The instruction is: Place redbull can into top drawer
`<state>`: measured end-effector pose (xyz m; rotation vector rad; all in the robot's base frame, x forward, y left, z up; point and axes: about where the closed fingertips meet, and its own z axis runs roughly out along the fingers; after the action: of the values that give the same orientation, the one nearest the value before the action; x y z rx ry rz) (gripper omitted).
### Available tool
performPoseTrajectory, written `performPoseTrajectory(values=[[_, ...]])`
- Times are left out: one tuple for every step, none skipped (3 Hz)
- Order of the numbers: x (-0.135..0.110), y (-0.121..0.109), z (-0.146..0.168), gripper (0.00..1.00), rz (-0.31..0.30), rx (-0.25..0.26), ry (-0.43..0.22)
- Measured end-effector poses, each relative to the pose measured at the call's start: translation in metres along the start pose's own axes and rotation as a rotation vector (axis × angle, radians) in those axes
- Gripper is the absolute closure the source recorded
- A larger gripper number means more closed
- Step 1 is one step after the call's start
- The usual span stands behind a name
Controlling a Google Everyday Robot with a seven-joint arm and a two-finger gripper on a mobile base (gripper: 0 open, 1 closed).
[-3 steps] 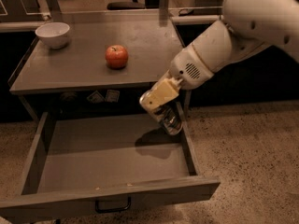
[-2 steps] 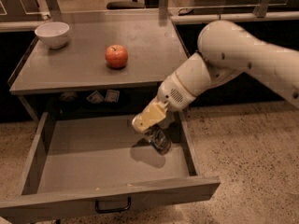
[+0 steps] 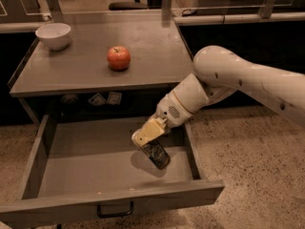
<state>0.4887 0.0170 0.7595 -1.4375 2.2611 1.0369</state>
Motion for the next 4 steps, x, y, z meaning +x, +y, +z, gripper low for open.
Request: performPoseTrajectory(values=[[0.018, -0.025, 0.005, 1.00, 0.048, 0.067, 0.009], [0.036, -0.042, 0.008, 1.00, 0.113, 0.209, 0.018], [0.044, -0.058, 0.005, 0.91, 0.156, 0.354, -0.033], [0.037, -0.066, 0.003, 0.72, 0.153, 0.387, -0.063]])
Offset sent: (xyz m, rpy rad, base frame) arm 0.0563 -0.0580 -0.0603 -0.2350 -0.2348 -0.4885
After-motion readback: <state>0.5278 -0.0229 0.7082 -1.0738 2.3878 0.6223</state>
